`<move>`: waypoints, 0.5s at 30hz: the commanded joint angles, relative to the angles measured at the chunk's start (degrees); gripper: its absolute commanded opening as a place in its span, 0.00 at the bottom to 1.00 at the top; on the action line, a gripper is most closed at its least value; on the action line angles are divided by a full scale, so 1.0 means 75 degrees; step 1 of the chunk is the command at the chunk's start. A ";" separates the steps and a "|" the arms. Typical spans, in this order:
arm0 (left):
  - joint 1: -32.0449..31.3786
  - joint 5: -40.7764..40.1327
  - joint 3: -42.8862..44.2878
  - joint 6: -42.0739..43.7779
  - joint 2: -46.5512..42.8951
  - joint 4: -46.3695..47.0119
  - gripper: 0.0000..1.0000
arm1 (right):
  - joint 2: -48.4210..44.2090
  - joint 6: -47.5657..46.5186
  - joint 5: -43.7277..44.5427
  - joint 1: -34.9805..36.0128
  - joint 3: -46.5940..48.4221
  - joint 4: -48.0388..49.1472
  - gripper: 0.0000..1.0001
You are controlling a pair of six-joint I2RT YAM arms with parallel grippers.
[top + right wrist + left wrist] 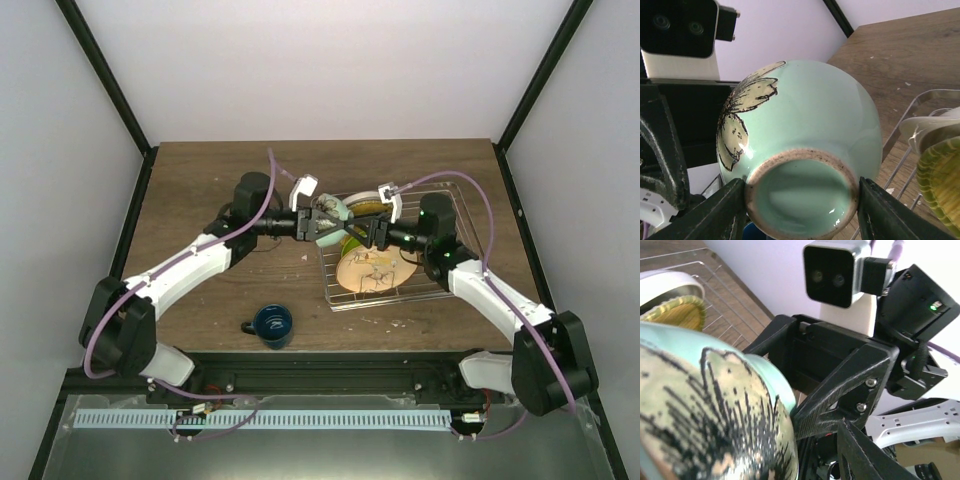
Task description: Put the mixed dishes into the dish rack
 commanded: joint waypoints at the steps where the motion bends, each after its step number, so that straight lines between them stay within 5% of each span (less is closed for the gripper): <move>1: 0.0170 -0.0196 0.0025 0.0595 -0.0343 -0.0746 0.41 | -0.0335 -0.0365 0.0843 0.0047 0.0492 -0.0368 0.48; 15: 0.0603 -0.0198 -0.0338 0.0644 -0.0527 -0.0807 0.42 | -0.0413 -0.0521 0.1244 -0.0116 0.0779 -0.0739 0.47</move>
